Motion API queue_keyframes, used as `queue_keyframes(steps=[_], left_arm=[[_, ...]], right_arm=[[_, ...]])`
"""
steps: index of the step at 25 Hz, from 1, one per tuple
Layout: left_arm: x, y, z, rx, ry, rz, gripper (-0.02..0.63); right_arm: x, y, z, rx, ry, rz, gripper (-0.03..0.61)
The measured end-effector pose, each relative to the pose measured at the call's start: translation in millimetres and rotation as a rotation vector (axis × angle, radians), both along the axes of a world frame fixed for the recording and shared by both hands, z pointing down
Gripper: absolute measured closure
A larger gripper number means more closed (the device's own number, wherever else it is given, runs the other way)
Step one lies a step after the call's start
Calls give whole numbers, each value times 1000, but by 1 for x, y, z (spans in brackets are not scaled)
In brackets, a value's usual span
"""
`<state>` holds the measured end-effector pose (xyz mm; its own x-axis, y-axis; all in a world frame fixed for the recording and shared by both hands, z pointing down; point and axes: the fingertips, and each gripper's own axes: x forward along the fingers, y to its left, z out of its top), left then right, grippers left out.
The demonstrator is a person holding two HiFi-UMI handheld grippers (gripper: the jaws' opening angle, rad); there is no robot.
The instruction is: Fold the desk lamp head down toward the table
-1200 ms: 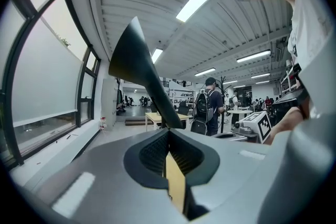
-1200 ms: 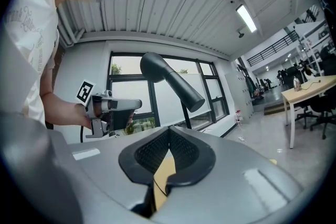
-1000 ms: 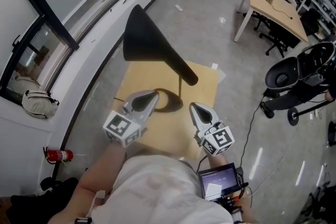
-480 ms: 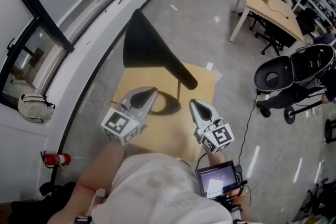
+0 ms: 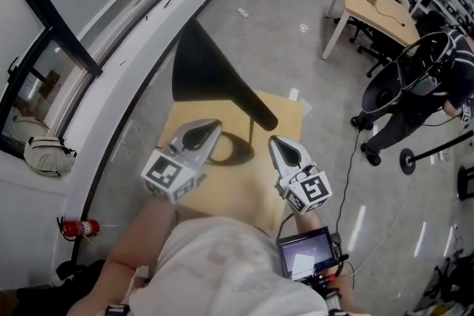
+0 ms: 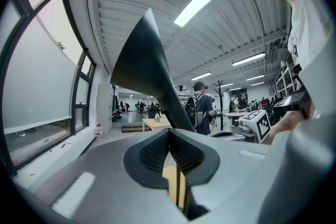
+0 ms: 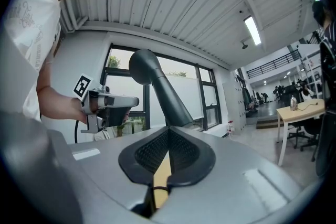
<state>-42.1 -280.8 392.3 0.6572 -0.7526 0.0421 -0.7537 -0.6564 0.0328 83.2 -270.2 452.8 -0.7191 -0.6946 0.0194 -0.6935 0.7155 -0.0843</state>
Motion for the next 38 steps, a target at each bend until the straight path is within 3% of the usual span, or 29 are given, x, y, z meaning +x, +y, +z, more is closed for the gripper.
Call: queue_keyframes(steps=[6, 14, 19, 27, 35, 38], left_arm=[[-8, 3, -11, 31, -40, -6, 609], [-24, 24, -58, 89, -73, -58, 548], [-49, 35, -85, 130, -87, -154, 485], [-62, 26, -150, 262, -105, -212, 457], [-50, 6, -197, 283, -152, -187, 410], [-48, -4, -211, 297, -170, -193, 407]], right_arm=[[3, -7, -15, 67, 45, 5, 551], [1, -22, -27, 124, 128, -9, 405], [-12, -33, -19, 119, 203, -37, 315], [-21, -44, -16, 137, 266, -38, 307], [-23, -46, -17, 149, 301, -22, 348], [-26, -48, -17, 177, 361, -22, 353]])
